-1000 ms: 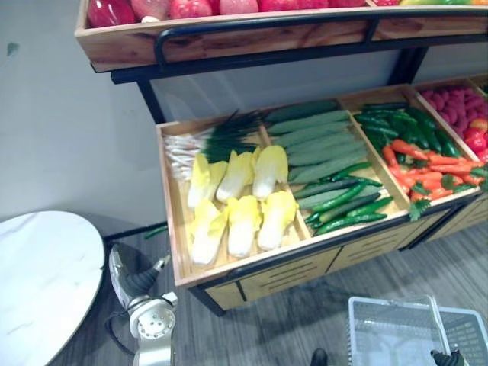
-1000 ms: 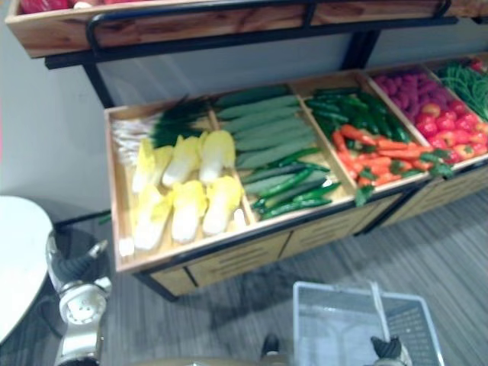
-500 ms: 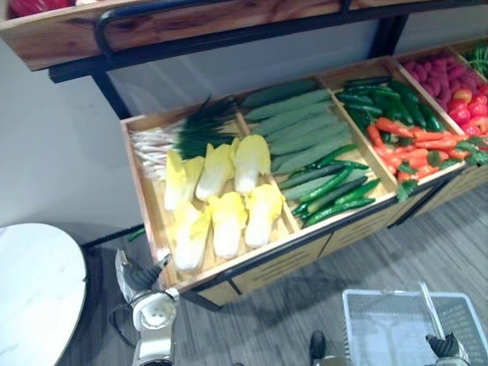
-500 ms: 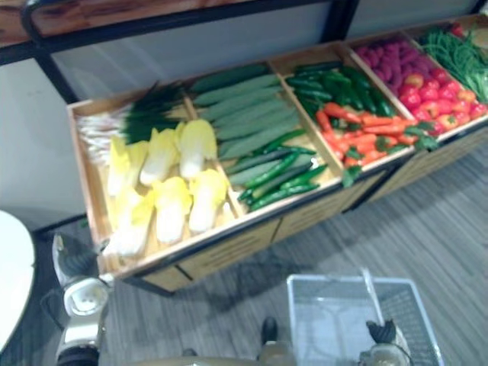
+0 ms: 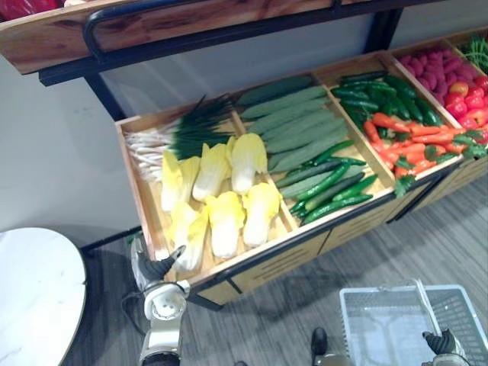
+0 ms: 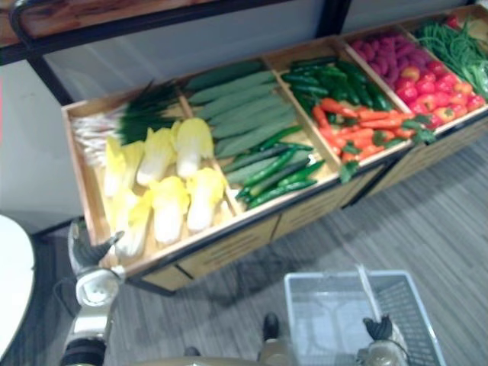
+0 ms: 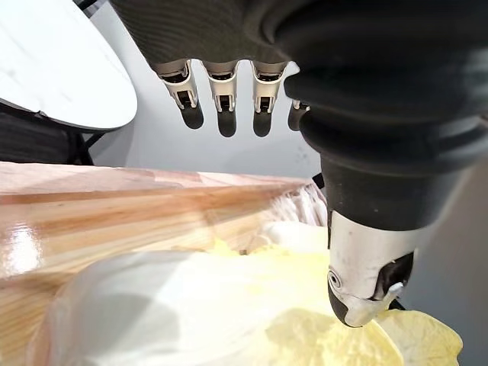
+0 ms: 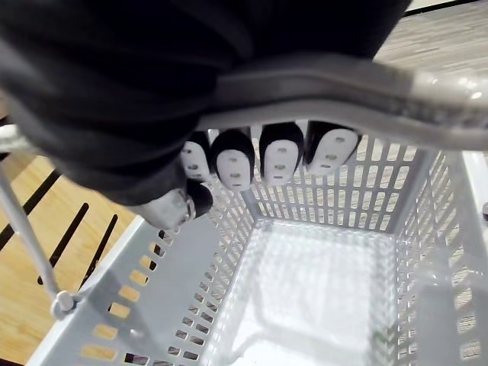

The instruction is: Pick vegetable in the basket

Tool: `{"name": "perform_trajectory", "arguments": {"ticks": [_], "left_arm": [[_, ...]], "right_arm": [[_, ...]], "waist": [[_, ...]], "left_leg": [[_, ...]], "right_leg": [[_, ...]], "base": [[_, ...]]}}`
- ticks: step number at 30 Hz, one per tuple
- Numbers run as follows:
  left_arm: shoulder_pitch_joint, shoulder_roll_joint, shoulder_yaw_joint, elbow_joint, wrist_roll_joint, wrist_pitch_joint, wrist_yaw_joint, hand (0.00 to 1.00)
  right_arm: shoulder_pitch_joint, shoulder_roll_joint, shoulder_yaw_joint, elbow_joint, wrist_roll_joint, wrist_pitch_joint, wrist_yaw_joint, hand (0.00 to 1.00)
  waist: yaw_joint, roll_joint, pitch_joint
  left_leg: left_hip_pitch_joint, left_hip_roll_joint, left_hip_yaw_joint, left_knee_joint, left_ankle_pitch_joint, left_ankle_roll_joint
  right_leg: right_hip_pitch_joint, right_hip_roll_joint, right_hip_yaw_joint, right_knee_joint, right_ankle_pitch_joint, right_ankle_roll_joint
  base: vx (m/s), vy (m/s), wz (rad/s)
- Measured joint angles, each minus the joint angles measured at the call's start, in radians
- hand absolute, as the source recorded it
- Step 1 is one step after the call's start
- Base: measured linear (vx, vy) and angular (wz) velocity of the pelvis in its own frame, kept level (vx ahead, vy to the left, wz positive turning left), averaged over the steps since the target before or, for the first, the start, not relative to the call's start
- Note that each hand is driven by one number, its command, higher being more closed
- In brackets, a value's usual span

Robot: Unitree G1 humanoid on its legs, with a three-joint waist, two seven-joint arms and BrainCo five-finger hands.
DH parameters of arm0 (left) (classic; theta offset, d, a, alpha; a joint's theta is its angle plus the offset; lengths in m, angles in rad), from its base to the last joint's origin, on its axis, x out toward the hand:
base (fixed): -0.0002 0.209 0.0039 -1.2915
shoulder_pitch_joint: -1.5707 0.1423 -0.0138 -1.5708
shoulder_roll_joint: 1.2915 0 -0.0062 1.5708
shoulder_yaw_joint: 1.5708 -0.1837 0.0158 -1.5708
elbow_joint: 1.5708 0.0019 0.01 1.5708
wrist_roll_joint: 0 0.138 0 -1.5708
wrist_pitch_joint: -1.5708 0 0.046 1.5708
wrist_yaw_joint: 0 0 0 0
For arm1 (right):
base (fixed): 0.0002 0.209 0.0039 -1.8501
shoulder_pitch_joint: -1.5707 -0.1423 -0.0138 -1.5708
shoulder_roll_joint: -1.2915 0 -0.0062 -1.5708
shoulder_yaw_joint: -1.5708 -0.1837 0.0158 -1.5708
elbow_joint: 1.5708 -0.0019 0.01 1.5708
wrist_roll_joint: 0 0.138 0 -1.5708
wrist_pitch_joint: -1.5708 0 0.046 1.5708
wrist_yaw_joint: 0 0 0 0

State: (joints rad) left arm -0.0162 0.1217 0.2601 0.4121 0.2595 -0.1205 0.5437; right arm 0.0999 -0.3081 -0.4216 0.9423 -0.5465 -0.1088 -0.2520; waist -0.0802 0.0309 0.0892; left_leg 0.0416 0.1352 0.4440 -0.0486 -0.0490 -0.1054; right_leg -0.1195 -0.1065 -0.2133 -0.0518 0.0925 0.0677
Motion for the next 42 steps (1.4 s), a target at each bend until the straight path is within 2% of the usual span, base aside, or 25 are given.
{"name": "perform_trajectory", "arguments": {"ticks": [8, 16, 27, 35, 42], "left_arm": [[0.000, 0.001, 0.000, 0.002, 0.000, 0.000, 0.000, 0.00], [-0.036, 0.004, 0.001, 0.078, -0.001, 0.002, 0.000, 0.00], [-0.064, 0.015, 0.002, 0.096, 0.018, -0.002, 0.051, 0.00], [-0.075, 0.037, 0.001, 0.136, 0.026, -0.009, 0.081, 0.00], [-0.090, 0.039, 0.000, 0.163, 0.031, -0.010, 0.083, 0.00]], "right_arm": [[-0.003, 0.000, 0.001, 0.000, -0.001, 0.000, 0.000, 1.00], [-0.019, 0.000, 0.027, -0.004, -0.001, -0.002, -0.008, 1.00], [-0.040, 0.000, 0.041, -0.010, -0.001, -0.005, -0.023, 1.00], [-0.045, 0.000, 0.072, -0.025, -0.001, -0.006, -0.027, 1.00], [-0.045, 0.000, 0.078, -0.025, -0.001, -0.007, -0.030, 1.00]], "waist": [[0.000, 0.000, 0.001], [-0.001, -0.001, 0.029], [0.000, 0.001, 0.052], [0.002, -0.009, 0.064], [0.000, -0.006, 0.069]], "left_leg": [[-0.003, 0.000, 0.011, -0.002, -0.001, -0.001], [-0.007, 0.001, 0.034, -0.002, -0.004, -0.005], [-0.031, 0.003, 0.042, 0.001, -0.006, -0.009], [-0.032, 0.009, 0.067, 0.001, -0.008, -0.011], [-0.028, 0.012, 0.075, 0.001, -0.008, -0.011]], "right_leg": [[-0.012, 0.004, 0.010, 0.002, 0.000, 0.000], [-0.031, 0.010, 0.033, 0.005, 0.001, 0.000], [-0.069, 0.015, 0.050, 0.017, 0.001, -0.001], [-0.086, 0.021, 0.075, 0.017, 0.001, -0.001], [-0.085, 0.024, 0.082, 0.014, 0.004, -0.003]], "base": [[0.00, -0.029, -0.04], [-0.01, -0.037, -0.09], [-0.01, -0.042, -0.04], [-0.01, -0.042, -0.08], [-0.01, -0.038, -0.04]]}}
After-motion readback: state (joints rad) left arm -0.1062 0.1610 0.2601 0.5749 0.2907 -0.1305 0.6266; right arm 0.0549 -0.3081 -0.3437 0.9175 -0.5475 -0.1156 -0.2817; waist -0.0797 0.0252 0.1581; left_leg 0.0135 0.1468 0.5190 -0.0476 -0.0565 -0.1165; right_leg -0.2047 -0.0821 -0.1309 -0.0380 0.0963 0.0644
